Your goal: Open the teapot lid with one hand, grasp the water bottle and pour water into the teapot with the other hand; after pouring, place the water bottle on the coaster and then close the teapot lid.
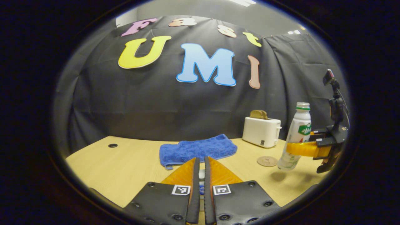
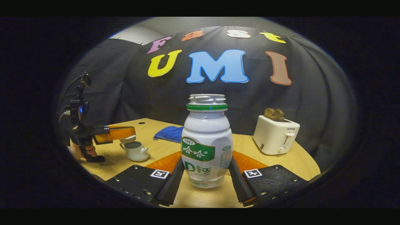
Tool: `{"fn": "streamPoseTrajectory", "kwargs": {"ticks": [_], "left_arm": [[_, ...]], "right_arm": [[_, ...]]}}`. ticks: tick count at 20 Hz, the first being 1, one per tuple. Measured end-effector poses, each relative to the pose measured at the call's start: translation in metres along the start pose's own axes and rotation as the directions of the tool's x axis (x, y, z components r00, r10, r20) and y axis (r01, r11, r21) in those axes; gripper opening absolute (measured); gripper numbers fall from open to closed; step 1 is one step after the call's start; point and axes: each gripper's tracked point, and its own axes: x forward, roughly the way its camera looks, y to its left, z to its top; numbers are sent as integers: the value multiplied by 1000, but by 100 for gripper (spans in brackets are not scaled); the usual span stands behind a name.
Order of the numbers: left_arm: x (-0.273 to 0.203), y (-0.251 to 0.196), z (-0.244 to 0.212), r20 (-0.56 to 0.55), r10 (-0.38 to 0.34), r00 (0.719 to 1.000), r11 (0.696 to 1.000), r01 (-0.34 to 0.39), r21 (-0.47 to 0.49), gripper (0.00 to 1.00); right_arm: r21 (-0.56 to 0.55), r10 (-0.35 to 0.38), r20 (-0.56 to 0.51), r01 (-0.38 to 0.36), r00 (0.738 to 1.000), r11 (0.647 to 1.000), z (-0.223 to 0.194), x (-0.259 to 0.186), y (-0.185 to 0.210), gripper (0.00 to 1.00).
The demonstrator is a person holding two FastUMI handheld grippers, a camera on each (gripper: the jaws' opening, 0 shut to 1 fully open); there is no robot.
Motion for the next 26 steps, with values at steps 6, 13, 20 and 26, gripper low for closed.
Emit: {"fn": "streamPoseTrajectory", "kwargs": {"ticks": [6, 13, 20, 26], "left_arm": [[9, 3, -24, -50, 11, 999, 1000, -10, 22, 16], [10, -2, -33, -62, 1, 998, 998, 2, 57, 19], [-27, 2, 20, 107, -11, 994, 1000, 14, -24, 67], [-63, 19, 64, 282, 0, 959, 992, 37, -124, 99]], "right_arm": [[20, -26, 24, 25, 999, 999, 5, -1, -13, 72], [35, -27, 4, 27, 1000, 999, -2, 5, -15, 72], [58, -78, 29, 77, 997, 995, 10, 20, -36, 72], [24, -162, -21, 163, 987, 986, -8, 71, -72, 72]]}}
